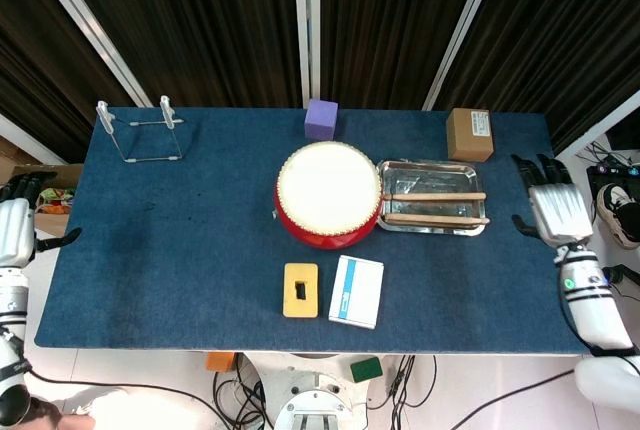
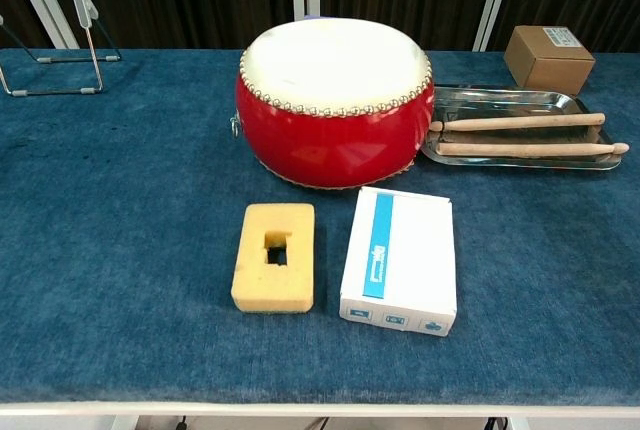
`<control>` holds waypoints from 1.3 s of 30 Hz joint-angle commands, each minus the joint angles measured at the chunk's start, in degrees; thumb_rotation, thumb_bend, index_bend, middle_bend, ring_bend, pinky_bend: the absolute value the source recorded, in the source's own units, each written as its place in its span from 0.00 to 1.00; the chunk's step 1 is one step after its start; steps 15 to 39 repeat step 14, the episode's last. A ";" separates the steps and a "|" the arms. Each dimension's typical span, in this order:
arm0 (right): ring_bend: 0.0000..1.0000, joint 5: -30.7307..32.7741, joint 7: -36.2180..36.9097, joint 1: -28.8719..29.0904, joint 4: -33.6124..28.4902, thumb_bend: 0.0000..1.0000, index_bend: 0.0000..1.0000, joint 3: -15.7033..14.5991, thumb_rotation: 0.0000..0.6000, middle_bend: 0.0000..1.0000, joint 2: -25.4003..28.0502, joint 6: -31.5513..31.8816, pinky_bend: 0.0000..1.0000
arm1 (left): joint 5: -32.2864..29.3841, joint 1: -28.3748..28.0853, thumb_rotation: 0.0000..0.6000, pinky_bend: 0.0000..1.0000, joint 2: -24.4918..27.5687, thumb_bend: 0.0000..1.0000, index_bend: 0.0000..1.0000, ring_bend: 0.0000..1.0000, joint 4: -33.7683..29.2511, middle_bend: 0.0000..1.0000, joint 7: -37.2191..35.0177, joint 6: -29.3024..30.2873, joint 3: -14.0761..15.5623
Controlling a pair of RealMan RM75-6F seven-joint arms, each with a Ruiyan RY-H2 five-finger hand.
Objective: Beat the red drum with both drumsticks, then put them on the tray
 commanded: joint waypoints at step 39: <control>0.00 -19.82 19.71 -20.48 1.69 0.22 0.00 -6.12 1.00 0.09 3.09 20.07 0.05 | 19.09 15.61 1.00 0.17 -2.10 0.06 0.19 0.11 3.39 0.17 -5.35 16.31 11.05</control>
